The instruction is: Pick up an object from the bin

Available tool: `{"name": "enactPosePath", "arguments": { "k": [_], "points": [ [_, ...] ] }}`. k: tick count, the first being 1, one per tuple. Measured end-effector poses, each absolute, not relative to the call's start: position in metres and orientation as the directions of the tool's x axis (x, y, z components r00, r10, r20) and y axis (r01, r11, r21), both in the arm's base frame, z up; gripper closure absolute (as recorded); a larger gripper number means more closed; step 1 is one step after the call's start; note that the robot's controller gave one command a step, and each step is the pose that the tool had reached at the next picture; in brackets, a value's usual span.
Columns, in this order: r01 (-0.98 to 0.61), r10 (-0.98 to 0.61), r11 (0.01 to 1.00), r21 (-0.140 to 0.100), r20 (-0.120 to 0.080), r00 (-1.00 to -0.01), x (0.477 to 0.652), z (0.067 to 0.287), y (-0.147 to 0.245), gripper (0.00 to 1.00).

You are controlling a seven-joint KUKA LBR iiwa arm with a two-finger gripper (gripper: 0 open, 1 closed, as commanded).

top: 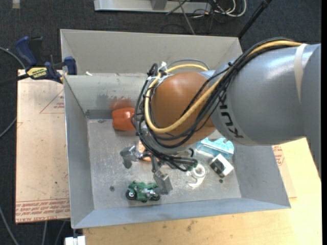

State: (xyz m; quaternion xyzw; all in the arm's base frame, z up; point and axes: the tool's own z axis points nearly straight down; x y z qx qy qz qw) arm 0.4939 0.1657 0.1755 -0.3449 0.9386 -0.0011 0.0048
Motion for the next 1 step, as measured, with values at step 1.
{"name": "enactPosePath", "arguments": {
  "k": [1],
  "points": [
    [-0.750,-0.750,0.661,0.005,-0.002,-0.661,0.4934,0.1400,0.1770,0.00]
  ]
}}
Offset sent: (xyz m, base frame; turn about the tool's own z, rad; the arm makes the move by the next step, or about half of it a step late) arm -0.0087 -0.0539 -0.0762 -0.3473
